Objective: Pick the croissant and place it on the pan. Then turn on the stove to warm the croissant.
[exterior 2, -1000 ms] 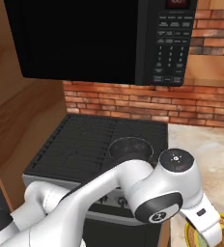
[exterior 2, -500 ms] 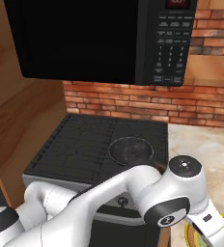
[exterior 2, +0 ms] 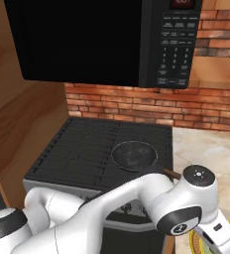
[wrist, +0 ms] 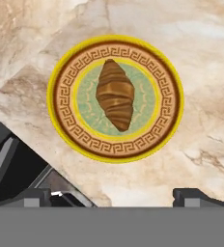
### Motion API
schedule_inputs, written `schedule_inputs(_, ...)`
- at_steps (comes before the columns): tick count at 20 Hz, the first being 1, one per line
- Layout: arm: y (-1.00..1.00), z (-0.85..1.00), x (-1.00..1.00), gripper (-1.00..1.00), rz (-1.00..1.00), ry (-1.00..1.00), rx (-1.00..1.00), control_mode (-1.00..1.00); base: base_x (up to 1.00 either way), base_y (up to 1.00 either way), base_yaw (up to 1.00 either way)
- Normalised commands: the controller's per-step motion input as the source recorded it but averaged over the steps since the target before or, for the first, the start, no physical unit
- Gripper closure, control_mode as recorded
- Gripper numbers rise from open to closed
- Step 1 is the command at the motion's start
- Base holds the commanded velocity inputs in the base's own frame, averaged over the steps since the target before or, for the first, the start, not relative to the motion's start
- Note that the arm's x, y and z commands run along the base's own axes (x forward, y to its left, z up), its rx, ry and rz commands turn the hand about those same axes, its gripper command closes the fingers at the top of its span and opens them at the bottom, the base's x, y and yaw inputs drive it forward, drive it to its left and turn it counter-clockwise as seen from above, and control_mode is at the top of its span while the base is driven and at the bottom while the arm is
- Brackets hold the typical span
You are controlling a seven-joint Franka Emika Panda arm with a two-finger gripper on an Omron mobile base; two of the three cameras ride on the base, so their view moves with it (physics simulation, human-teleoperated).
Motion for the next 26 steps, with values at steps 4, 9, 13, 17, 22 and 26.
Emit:
schedule_inputs(4,-0.34,-0.06,0.03,-1.0,0.05,0.02,0.11,-1.0,0.0,0.0,0.0)
schedule_inputs(9,-0.34,-0.06,0.12,-1.0,0.07,0.03,0.11,-1.0,0.0,0.0,0.0)
schedule_inputs(13,-0.24,-0.17,0.23,-1.0,0.07,0.02,0.1,-1.0,0.0,0.0,0.0)
schedule_inputs(17,-0.13,-0.31,0.19,-1.0,0.08,0.0,0.06,-1.0,0.0,0.0,0.0)
schedule_inputs(22,-0.16,-0.42,0.07,-1.0,0.08,0.0,0.01,-1.0,0.0,0.0,0.0)
schedule_inputs(26,-0.22,-0.43,0.01,-1.0,0.06,0.0,0.0,-1.0,0.0,0.0,0.0)
